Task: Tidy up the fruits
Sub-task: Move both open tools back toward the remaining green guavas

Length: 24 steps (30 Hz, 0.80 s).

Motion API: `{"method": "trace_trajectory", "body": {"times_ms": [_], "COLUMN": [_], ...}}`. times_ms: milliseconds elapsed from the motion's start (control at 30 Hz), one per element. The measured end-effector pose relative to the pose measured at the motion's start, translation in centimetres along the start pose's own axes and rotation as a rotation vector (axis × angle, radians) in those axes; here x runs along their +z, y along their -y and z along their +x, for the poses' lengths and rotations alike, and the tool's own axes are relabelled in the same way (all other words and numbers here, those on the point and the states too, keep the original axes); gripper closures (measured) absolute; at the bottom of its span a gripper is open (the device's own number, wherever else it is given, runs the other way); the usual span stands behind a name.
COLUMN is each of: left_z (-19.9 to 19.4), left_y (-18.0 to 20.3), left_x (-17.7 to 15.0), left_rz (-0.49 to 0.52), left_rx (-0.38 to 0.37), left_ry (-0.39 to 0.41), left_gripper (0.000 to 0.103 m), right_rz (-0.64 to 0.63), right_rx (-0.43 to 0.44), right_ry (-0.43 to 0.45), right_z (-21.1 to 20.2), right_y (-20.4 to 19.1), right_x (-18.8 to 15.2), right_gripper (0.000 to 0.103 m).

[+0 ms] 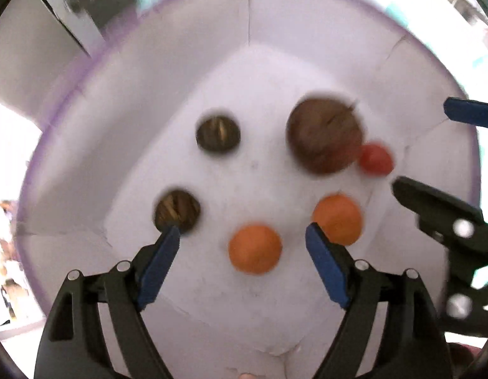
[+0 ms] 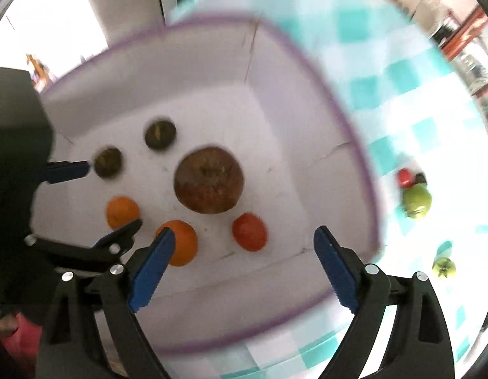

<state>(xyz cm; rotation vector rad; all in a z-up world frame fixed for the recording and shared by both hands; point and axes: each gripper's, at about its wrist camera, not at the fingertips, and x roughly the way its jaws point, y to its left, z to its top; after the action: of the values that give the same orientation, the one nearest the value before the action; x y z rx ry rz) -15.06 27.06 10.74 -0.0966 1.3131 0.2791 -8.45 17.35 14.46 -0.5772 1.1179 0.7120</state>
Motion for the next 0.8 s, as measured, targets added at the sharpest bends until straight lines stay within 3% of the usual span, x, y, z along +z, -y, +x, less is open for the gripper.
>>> {"method": "trace_trajectory", "body": {"times_ms": [100, 133, 200, 267, 333, 400, 467, 533, 600, 800], "left_z": [-3.9, -5.9, -9.3, -12.9, -15.6, -17.2, -17.9, -17.5, -16.4, -10.2], "left_y": [0.7, 0.9, 2.7, 5.1, 7.7, 11.0, 15.1, 18.8, 22.7, 30.3], "left_x": [-0.7, -1.3, -3.0, -4.5, -5.5, -6.9, -7.6, -8.6, -9.4, -11.8], "left_rz": [-0.051, -0.088, -0.128, -0.128, -0.103, -0.061, -0.002, 0.062, 0.155, 0.403], "left_rx": [0.048, 0.066, 0.057, 0.056, 0.027, -0.018, -0.079, -0.139, -0.153, -0.199], "left_ry": [0.14, 0.22, 0.361, 0.513, 0.638, 0.72, 0.712, 0.654, 0.598, 0.451], "left_gripper": [0.021, 0.02, 0.011, 0.001, 0.002, 0.002, 0.002, 0.002, 0.002, 0.002], "right_rz": [0.054, 0.077, 0.142, 0.213, 0.283, 0.347, 0.429, 0.539, 0.658, 0.811], "right_rx": [0.011, 0.015, 0.025, 0.029, 0.004, -0.051, -0.107, -0.113, -0.09, -0.106], "right_ry": [0.18, 0.22, 0.328, 0.446, 0.566, 0.614, 0.608, 0.496, 0.438, 0.384], "right_z": [-5.4, -6.8, -9.5, -12.3, -14.8, -16.3, -16.2, -15.0, -13.6, -10.8], "right_y": [1.6, 2.0, 3.5, 5.6, 8.1, 8.9, 10.6, 13.2, 15.2, 16.8], "right_x": [-3.3, -4.0, -6.9, -11.0, -16.3, -19.7, -23.5, -26.9, -30.7, -38.5], "right_gripper": [0.016, 0.016, 0.016, 0.016, 0.016, 0.016, 0.016, 0.016, 0.016, 0.016]}}
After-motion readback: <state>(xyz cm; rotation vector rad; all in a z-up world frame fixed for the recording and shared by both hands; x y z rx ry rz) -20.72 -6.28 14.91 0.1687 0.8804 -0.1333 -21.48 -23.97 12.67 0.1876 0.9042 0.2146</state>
